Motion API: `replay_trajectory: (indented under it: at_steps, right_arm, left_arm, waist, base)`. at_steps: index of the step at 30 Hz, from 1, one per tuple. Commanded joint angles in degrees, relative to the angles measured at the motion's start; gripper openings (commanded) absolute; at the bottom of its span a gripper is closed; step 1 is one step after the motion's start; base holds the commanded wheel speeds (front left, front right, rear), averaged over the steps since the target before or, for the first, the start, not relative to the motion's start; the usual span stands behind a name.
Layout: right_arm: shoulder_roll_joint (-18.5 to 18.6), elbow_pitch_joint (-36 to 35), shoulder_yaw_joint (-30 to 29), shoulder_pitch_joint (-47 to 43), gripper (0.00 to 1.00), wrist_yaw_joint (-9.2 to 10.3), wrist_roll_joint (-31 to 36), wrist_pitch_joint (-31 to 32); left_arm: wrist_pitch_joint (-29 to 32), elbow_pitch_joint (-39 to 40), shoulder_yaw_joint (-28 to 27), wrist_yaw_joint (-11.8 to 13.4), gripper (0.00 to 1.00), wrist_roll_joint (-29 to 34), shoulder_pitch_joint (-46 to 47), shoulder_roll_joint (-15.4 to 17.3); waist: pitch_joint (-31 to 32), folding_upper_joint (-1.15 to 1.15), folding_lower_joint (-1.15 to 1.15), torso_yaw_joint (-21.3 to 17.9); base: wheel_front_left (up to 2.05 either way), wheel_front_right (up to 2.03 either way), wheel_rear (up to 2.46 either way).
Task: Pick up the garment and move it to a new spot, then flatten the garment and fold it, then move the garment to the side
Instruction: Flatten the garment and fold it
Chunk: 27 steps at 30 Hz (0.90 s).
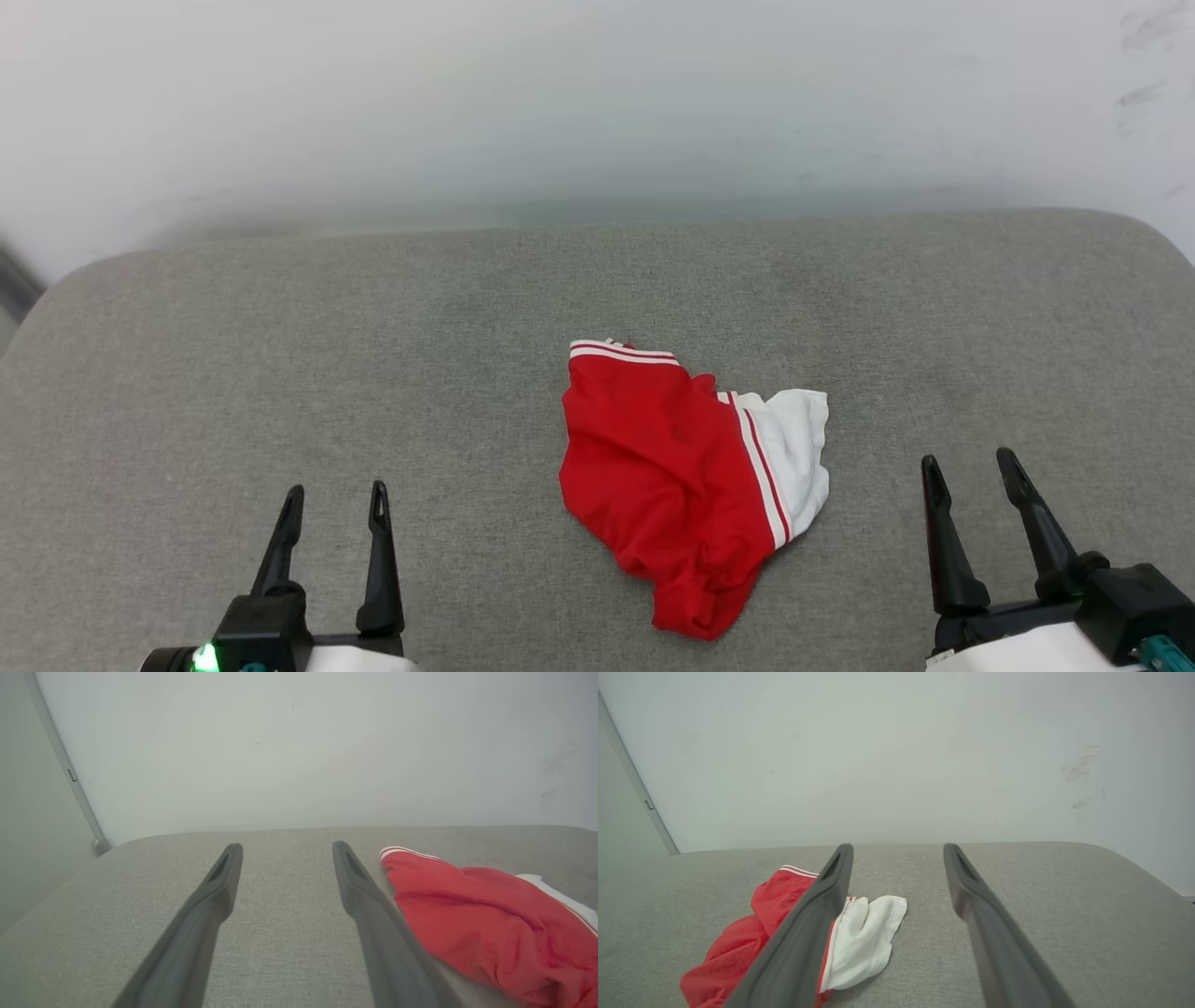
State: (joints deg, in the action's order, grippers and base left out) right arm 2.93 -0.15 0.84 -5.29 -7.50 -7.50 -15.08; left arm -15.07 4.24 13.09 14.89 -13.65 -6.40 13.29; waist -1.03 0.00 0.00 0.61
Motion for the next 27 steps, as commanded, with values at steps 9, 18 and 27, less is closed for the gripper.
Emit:
replay_trajectory:
  at_steps: [9, 18, 27]
  right_arm:
    - [-0.1, 0.2, 0.5, -2.1, 1.00, 0.02, -2.3, -0.1]
    - [-0.1, -0.1, 0.6, -2.6, 1.00, 0.02, -2.5, -0.1]
    - [-0.1, -0.8, -0.7, -0.4, 1.00, 0.02, -1.4, -0.1]
  left_arm:
    - [-0.1, -0.8, -4.9, -5.8, 1.00, 3.5, -2.9, -4.7]
    - [-0.1, -1.3, -8.5, -9.2, 1.00, 5.7, -3.7, -7.6]
    - [-0.1, -1.7, -10.6, -11.3, 1.00, 7.3, -3.7, -9.0]
  waist:
    - [0.7, 0.00, 0.00, -0.2]
    - [0.8, 0.00, 0.00, -0.3]
    - [0.8, 0.00, 0.00, -0.2]
  base:
    - [0.00, 0.00, 0.00]
    - [0.00, 0.00, 0.00]
    - [0.00, 0.00, 0.00]
